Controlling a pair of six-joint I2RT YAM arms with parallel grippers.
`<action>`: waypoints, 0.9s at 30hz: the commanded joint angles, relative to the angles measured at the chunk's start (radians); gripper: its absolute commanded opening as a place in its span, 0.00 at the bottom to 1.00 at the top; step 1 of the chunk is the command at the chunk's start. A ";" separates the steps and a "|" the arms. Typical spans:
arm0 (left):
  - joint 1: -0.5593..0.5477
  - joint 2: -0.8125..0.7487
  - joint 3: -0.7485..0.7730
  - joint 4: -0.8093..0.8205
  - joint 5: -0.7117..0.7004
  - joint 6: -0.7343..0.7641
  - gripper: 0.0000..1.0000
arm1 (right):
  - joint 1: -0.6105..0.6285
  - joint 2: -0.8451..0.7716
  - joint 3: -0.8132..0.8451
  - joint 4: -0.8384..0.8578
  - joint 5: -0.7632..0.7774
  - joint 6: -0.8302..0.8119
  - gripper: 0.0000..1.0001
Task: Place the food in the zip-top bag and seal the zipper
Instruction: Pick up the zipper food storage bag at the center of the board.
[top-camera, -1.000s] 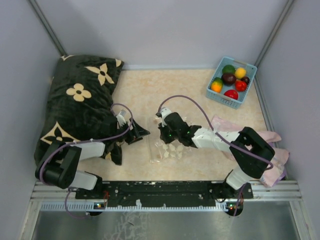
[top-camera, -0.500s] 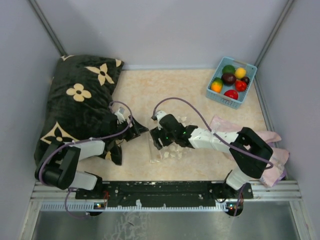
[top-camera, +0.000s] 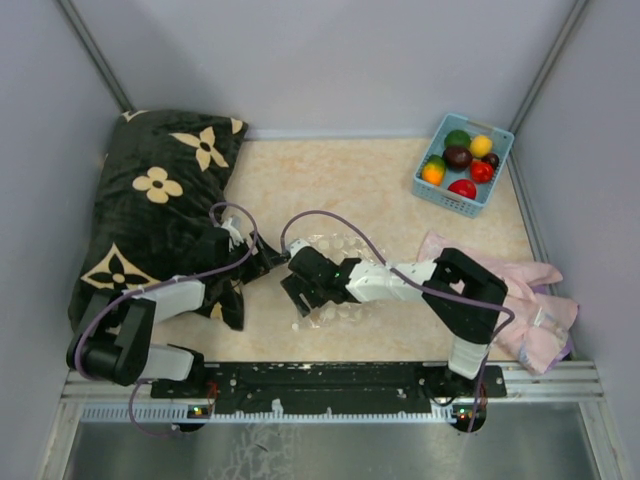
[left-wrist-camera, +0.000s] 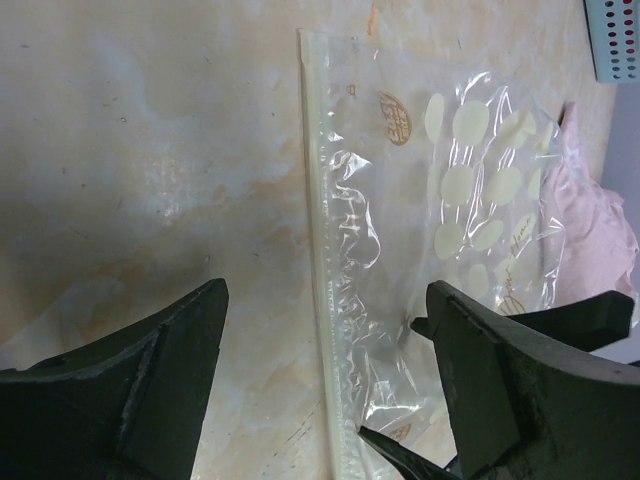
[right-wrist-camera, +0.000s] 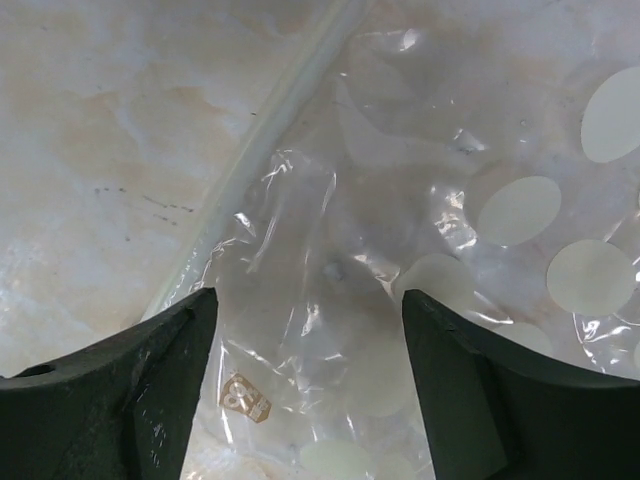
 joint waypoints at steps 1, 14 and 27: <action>0.004 -0.033 0.004 -0.019 -0.015 0.020 0.86 | 0.009 0.055 0.056 -0.029 0.068 0.035 0.75; 0.003 -0.107 -0.016 -0.037 0.009 0.038 0.86 | -0.027 0.089 -0.015 0.049 0.065 0.044 0.18; 0.001 -0.158 -0.058 0.070 0.157 -0.045 0.84 | -0.128 -0.212 -0.267 0.409 -0.269 0.029 0.00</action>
